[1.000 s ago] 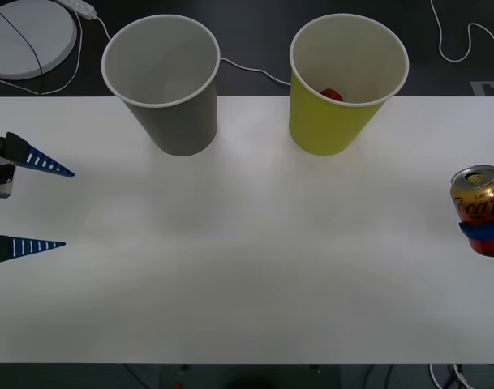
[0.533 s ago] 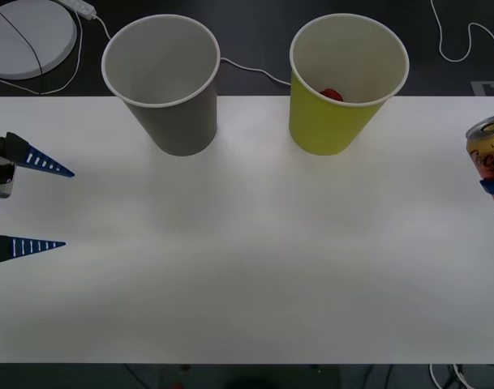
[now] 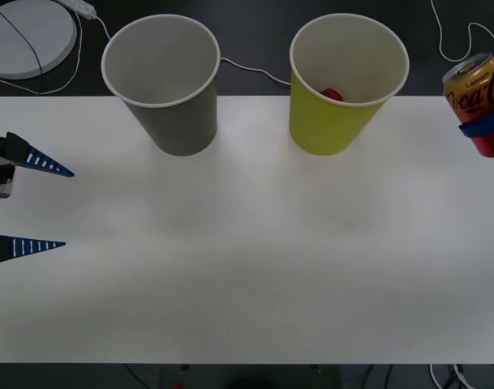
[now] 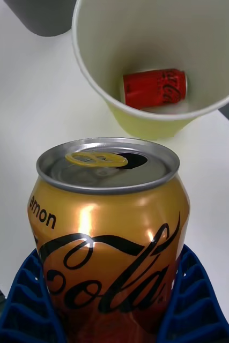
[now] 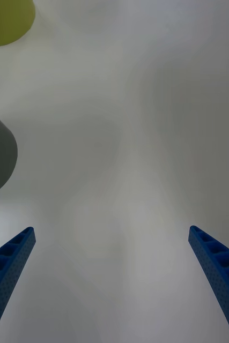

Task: Put the can into the green bin and the plastic bottle into the gray bin

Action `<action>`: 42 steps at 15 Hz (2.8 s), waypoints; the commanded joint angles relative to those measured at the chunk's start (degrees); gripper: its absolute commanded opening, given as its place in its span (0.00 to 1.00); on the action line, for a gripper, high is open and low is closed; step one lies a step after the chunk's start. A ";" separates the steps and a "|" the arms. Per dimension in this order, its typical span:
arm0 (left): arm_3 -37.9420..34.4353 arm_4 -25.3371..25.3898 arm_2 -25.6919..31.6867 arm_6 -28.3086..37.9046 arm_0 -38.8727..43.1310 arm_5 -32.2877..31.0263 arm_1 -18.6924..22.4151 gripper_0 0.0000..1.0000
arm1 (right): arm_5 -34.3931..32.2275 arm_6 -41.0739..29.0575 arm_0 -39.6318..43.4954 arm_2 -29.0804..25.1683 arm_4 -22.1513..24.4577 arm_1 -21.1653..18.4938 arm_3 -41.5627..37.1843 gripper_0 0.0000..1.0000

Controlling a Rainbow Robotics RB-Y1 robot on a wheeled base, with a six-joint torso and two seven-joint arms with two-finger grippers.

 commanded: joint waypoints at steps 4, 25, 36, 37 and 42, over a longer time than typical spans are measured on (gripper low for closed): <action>0.00 0.00 0.00 0.00 0.00 0.00 0.00 1.00 | 0.01 0.02 -26.60 22.71 2.83 3.07 16.60 0.00; 0.00 0.00 0.00 0.00 0.00 0.00 0.00 1.00 | 2.73 6.43 -42.77 25.88 24.46 25.75 41.91 1.00; 0.00 0.00 0.00 0.00 0.00 0.00 0.00 1.00 | 0.01 12.06 -37.85 21.92 4.86 10.19 32.68 1.00; 0.00 0.00 0.00 0.00 0.00 0.00 0.00 1.00 | 0.01 15.14 -35.38 19.99 3.10 8.52 30.48 1.00; 0.00 0.00 0.00 0.00 0.00 0.00 0.00 1.00 | 0.01 24.19 -28.88 14.72 -5.25 2.02 26.97 1.00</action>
